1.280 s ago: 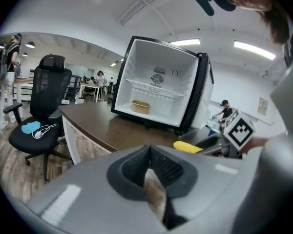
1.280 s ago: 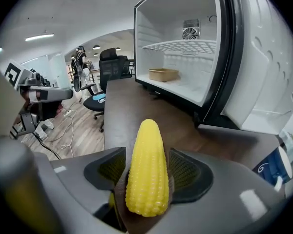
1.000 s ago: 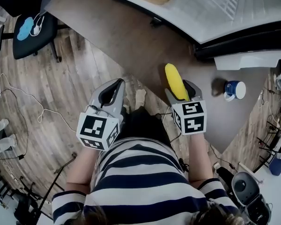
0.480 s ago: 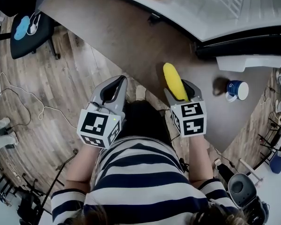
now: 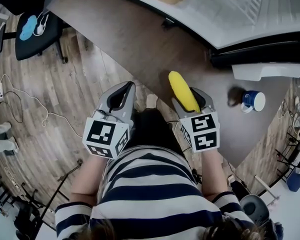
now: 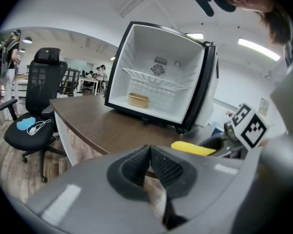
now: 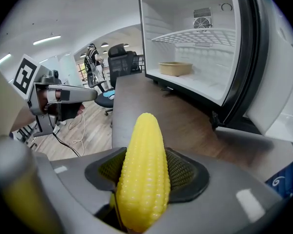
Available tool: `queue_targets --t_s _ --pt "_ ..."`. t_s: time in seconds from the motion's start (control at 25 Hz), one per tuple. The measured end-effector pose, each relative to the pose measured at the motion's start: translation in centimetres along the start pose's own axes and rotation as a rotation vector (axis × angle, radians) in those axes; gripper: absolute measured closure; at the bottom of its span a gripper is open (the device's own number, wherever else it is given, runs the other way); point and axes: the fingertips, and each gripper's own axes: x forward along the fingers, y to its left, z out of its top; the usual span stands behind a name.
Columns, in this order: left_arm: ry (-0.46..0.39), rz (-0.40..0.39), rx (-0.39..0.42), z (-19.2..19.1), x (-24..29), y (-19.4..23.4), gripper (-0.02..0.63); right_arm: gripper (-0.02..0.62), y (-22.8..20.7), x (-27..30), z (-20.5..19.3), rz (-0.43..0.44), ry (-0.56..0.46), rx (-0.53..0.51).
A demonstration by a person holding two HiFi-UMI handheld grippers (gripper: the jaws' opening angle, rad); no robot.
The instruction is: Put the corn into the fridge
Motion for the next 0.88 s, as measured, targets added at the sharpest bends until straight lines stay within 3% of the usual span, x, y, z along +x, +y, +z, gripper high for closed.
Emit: queue_targets --t_s 0.6,0.88 --pt "-0.063 0.082 -0.026 4.4 1.3 2.7 0.606 0.337 0.7 -0.1 7.4 0.089 -0.112 -0.098" --pt "-0.056 0.043 -0.02 6.1 1.6 6.8 0.606 0.337 2.0 1.3 10.6 0.062 -0.098 -0.057"
